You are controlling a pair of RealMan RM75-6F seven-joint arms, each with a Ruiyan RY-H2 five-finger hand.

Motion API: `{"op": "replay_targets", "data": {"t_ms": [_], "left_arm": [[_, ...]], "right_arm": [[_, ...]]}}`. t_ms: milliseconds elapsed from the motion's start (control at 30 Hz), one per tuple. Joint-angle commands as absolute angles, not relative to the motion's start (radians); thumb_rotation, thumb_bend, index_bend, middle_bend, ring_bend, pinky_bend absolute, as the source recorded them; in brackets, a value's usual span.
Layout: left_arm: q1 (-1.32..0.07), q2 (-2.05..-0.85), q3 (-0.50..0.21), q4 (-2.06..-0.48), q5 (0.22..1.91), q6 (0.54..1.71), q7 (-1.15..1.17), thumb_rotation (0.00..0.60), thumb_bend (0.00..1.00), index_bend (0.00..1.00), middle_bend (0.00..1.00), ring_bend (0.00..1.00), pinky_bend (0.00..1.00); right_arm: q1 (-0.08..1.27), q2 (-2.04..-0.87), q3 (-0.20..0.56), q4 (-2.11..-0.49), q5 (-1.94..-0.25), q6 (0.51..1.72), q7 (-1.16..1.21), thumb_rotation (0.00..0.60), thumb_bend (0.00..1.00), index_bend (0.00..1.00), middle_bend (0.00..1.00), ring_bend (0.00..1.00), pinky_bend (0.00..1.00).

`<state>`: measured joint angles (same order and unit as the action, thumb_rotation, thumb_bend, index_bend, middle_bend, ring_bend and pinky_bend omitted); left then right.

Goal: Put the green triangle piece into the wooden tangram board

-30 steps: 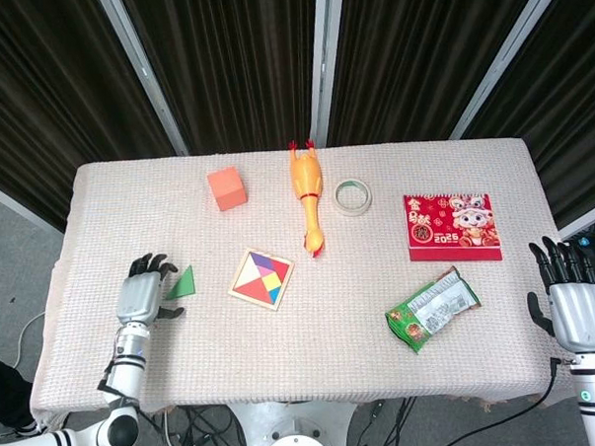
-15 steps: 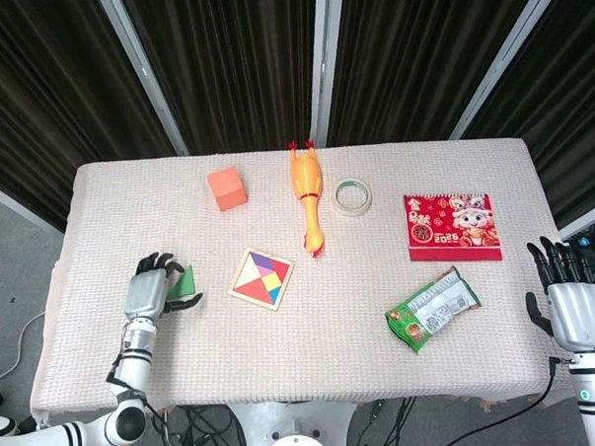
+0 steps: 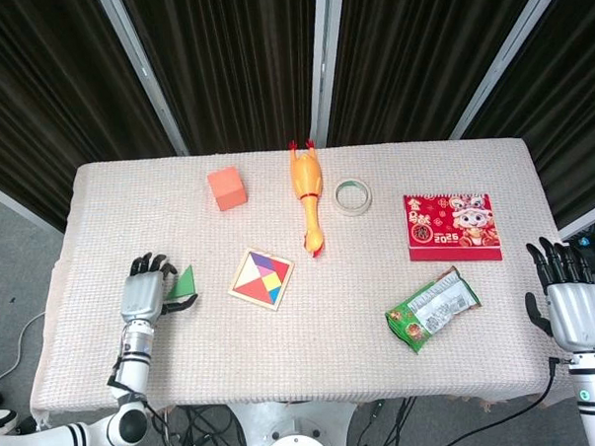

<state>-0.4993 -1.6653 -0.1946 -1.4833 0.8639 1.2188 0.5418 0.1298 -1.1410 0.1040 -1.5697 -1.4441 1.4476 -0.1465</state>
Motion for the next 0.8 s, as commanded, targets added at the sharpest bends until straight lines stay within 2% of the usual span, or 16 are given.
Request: {"op": "replay_targets", "data": {"t_ms": [33, 500, 800], "left_arm": [[-0.499, -1.661, -0.195, -1.494, 0.855, 1.208, 0.541, 0.291, 0.12, 0.33, 0.14, 0.02, 0.07], [-0.511, -1.711, -0.190, -1.446, 0.859, 1.231, 0.582, 0.428, 0.09, 0.33, 0.14, 0.02, 0.07], [-0.517, -1.713, -0.222, -1.452, 0.840, 1.220, 0.561, 0.440, 0.09, 0.34, 0.14, 0.02, 0.07]], "right_arm": [[0.131, -1.142, 0.104, -1.570, -1.444, 1.447, -0.147, 0.600, 0.43, 0.00, 0.00, 0.00, 0.00], [0.128, -1.145, 0.104, -1.560, -1.440, 1.449, -0.138, 0.600, 0.43, 0.00, 0.00, 0.00, 0.00], [0.129, -1.146, 0.103, -1.553, -1.441, 1.448, -0.131, 0.600, 0.44, 0.00, 0.00, 0.00, 0.00]]}}
